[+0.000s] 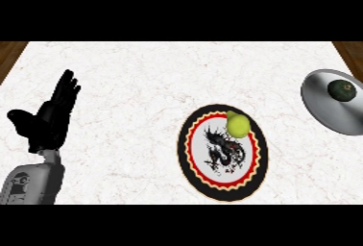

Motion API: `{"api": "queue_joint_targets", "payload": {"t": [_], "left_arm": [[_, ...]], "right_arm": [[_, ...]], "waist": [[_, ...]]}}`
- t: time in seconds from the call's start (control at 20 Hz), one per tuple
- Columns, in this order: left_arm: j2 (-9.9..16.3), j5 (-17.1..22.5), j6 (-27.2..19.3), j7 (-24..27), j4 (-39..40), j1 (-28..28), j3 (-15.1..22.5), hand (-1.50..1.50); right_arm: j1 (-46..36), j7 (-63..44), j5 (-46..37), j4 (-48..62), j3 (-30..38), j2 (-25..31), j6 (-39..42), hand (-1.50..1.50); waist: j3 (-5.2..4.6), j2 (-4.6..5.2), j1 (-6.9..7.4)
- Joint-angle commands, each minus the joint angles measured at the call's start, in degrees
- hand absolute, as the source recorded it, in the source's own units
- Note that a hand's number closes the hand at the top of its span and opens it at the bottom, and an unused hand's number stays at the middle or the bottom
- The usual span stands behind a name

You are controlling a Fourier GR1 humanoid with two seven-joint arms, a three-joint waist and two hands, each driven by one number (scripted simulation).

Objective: Pick the squash from the plate and place it in the pan

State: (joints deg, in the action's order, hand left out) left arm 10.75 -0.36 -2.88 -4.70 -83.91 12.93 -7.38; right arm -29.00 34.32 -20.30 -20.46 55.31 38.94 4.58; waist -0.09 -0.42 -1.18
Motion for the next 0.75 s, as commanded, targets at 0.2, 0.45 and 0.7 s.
{"api": "queue_joint_targets", "payload": {"t": [0.2,0.45,0.7], "left_arm": [[-0.3,-0.5,-0.6,0.1,-2.4,-2.8,0.1,0.0],[-0.9,-0.4,-1.0,-1.1,-2.8,-2.3,0.3,0.0],[1.1,0.9,0.7,-2.7,-4.0,-1.6,-0.8,0.0]], "right_arm": [[11.4,-1.1,5.6,-14.1,0.7,-1.9,11.4,-1.5],[19.1,-6.2,9.5,-27.5,1.3,-7.2,16.8,-1.5],[27.6,-14.2,11.0,-46.8,1.3,-15.3,15.9,-1.5]], "waist": [[-0.33,-0.84,-1.78],[-0.31,-0.58,-1.6],[-0.22,-0.27,-0.81]]}}
